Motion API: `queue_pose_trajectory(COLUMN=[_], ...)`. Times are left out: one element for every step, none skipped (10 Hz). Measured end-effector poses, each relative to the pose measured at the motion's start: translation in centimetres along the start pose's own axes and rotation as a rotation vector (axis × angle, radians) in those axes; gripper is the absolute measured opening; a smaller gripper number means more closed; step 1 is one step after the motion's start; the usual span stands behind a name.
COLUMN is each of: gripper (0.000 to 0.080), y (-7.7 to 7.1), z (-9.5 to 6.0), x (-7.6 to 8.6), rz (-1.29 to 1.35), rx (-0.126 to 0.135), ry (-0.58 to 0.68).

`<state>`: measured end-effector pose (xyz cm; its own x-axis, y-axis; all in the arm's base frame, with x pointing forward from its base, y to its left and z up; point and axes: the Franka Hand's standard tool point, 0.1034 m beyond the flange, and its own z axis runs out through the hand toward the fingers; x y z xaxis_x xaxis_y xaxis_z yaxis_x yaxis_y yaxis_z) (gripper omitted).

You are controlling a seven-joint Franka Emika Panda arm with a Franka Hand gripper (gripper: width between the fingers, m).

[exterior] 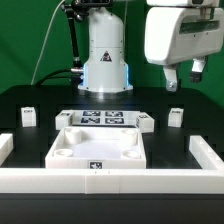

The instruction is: Assemble one leg

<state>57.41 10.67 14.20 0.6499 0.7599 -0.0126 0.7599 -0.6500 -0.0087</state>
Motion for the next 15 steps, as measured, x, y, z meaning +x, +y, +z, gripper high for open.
queue_pose_trajectory(gripper=[0.0649, 0.0649, 0.0649, 0.0649, 0.0649, 0.0649, 0.0649, 0.0649, 0.0649, 0.0649, 0.0649, 0.0649, 0.0649, 0.0649, 0.0649], y=[-0.1, -0.1, -0.1, -0.1, -0.1, -0.1, -0.1, -0.1, 0.0, 0.3, 0.4, 0.6, 0.7, 0.9, 1.0], z=[-0.1, -0.1, -0.1, 0.0, 0.0, 0.1, 0.1, 0.1, 0.2, 0.7, 1.5, 2.0, 2.4, 2.6, 2.6], x=[0.0, 0.0, 0.0, -0.1, -0.1, -0.1, -0.1, -0.1, -0.3, -1.0, -2.4, -3.1, -3.7, -4.2, -4.2], rz=[0.012, 0.012, 0.012, 0.012, 0.013, 0.013, 0.013, 0.013, -0.011, -0.111, -0.192, -0.289, -0.360, -0.360, -0.355], rx=[0.006, 0.006, 0.006, 0.006, 0.007, 0.007, 0.007, 0.007, 0.005, -0.011, -0.013, -0.016, -0.009, -0.006, -0.006], ry=[-0.008, -0.008, -0.008, -0.009, -0.009, -0.010, -0.010, -0.010, -0.007, 0.013, 0.016, 0.018, 0.012, 0.009, 0.010])
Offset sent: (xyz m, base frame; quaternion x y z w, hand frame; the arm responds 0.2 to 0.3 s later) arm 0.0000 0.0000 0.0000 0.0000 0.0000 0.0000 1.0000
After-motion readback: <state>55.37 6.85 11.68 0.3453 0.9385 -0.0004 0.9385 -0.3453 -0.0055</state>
